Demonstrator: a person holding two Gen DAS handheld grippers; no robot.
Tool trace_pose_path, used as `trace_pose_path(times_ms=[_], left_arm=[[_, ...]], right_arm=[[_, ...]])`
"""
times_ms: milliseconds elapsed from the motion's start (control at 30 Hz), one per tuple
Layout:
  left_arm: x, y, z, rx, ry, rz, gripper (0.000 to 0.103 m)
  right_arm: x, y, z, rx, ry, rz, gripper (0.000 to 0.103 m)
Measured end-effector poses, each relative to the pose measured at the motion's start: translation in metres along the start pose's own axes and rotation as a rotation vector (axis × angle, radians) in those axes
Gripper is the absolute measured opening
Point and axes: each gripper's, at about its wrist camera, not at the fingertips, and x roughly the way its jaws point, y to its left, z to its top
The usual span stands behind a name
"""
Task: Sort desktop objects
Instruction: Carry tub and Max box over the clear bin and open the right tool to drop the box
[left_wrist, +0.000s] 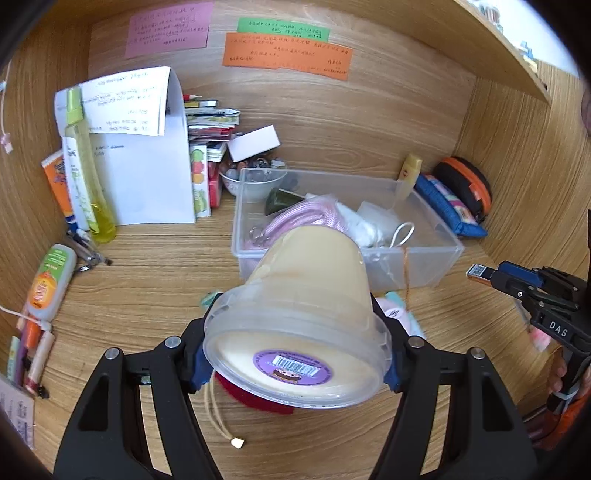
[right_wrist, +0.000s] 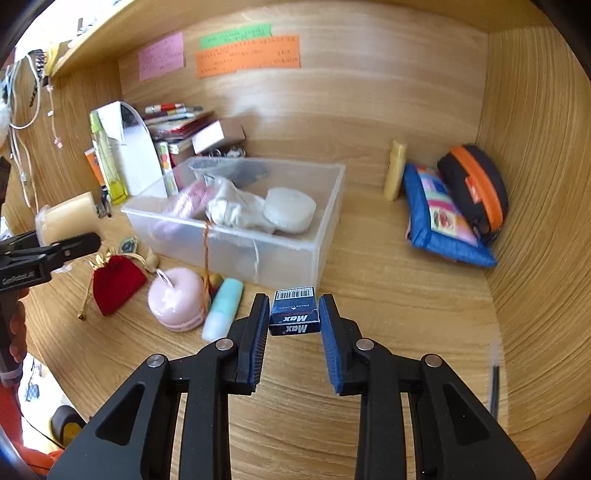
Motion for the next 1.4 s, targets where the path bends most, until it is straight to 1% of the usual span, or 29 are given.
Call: trace_pose_path(times_ms=[267,400,600,867,1167,1267,1400], left_arm=[[0.012,0.004,0.016,-0.008,0.014,0.01,0.069],[0.017,0.007,0.024,-0.005,0.011,0.022,0.069],[0.022,0.012,0.038,-0.006,-0.01,0.038,0.069],[0.028,0.014,0.057,0.004,-0.027,0.046,0.069],[0.048,0.015,0.079,0.016,-0.019,0.031,0.069],[0.059,0.016,0.084,0.012,-0.006,0.017,0.069],[0.078,0.015,0.091,0.017,0.013,0.023,0.069]], right_arm=[[-0.01,0.004,0.018,-0.04,-0.033,-0.021,0.025],[-0.007,0.005,0.028,-0.05,-0.039,-0.013,0.025],[0.009,0.012,0.045,-0.073,-0.041,-0.006,0.025],[0.033,0.02,0.068,-0.088,-0.041,0.029,0.025],[0.057,0.021,0.093,-0.084,-0.044,0.066,0.025],[0.065,0.023,0.098,-0.082,-0.037,0.076,0.025],[0.075,0.026,0.106,-0.081,-0.029,0.086,0.025]])
